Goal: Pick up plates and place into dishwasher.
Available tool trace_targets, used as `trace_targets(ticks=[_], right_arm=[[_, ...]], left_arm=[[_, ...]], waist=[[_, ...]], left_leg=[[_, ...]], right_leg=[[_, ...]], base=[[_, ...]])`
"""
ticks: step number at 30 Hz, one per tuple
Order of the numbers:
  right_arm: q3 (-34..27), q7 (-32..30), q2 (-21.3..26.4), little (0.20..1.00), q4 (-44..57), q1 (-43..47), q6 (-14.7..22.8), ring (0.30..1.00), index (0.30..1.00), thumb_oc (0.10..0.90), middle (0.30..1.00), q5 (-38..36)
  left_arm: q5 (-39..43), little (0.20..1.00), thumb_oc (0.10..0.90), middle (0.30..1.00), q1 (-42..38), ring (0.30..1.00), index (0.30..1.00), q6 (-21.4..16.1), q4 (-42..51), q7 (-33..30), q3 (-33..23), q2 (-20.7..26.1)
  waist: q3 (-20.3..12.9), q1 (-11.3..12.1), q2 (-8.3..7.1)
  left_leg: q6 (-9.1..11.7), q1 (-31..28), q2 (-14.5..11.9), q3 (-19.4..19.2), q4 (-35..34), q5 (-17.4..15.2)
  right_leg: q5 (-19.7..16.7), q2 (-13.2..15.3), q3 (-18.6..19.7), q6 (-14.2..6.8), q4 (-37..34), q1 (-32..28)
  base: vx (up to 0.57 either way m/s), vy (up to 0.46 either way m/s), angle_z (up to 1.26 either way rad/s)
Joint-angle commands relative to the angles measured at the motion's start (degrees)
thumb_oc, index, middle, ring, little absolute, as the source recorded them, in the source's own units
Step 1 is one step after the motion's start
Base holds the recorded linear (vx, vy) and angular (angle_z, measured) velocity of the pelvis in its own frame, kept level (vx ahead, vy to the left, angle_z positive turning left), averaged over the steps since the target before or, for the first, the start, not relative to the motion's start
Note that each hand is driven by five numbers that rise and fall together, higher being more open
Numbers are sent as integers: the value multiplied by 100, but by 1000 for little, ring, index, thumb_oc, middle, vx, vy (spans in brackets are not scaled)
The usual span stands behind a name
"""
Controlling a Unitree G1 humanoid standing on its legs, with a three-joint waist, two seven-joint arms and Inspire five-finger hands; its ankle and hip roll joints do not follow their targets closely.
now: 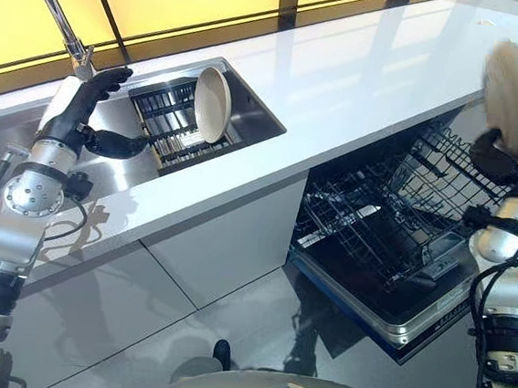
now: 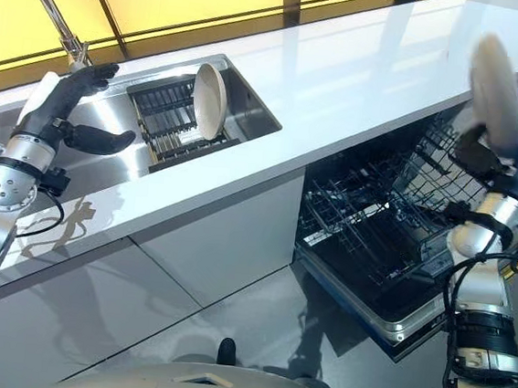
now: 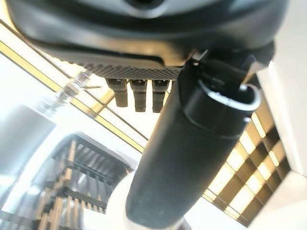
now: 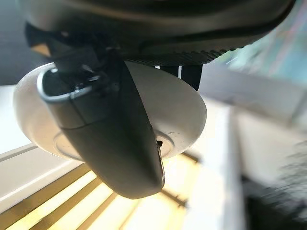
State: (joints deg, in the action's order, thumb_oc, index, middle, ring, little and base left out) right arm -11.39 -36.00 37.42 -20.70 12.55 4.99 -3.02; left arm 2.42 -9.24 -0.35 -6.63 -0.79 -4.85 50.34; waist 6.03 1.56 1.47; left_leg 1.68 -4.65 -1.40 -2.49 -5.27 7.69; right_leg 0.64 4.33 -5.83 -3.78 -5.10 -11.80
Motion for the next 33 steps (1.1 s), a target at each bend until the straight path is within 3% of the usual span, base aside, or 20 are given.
trace_targets(ticks=[1, 8, 13, 19, 24, 33], right_arm=[[-371, -422, 868, 200, 21, 153, 185, 300, 300, 100, 300, -158], [-456, -672, 1089, 200, -921, 157, -124, 300, 300, 100, 300, -558], [-240, -71, 1256, 200, -1173, 105, -384, 300, 300, 100, 300, -287], [-4, 227, 1522, 200, -1295, 160, -558, 300, 300, 100, 300, -7], [348, 367, 1899, 200, -1575, 742, -804, 300, 300, 100, 300, -39], [1441, 1096, 2315, 200, -2541, 2040, -1752, 300, 300, 100, 300, -109]], left_arm=[[249, 900, 800, 900, -447, 900, 900, -582, -73, -402, -569, 769], [342, 900, 800, 900, -577, 900, 900, -661, -317, -557, -437, 982], [504, 900, 800, 900, -580, 900, 900, -622, -278, -629, -490, 1089], [497, 900, 800, 900, -504, 900, 900, -714, -231, -666, -619, 1097], [583, 900, 800, 900, -666, 900, 900, -806, -271, -751, -579, 1150], [709, 900, 800, 900, -1199, 900, 900, -872, -299, -990, -263, 1320]], waist=[[-347, 29, -39], [-175, 104, -1], [-5, 195, 58], [253, 282, 121], [511, 402, 200], [950, 545, 337]], left_leg=[[-329, -453, 429, -144, 95, -991], [-260, -405, 351, 10, 200, -953], [-137, -225, 288, 224, 399, -881], [7, 88, 240, 438, 685, -801], [139, 485, 232, 645, 933, -710], [282, 1030, 230, 825, 1061, -517]], right_leg=[[138, -223, -241, -75, 567, 453], [320, -229, -440, -8, 877, 497], [481, -191, -621, 86, 1130, 560], [640, -139, -752, 201, 1425, 703], [695, -109, -836, 292, 1587, 940], [744, -100, -839, 352, 1710, 1324]], base=[[90, -90, 5], [89, -111, 8], [74, -90, 18], [40, -73, 20], [-37, -80, 21], [-79, -62, 9]])
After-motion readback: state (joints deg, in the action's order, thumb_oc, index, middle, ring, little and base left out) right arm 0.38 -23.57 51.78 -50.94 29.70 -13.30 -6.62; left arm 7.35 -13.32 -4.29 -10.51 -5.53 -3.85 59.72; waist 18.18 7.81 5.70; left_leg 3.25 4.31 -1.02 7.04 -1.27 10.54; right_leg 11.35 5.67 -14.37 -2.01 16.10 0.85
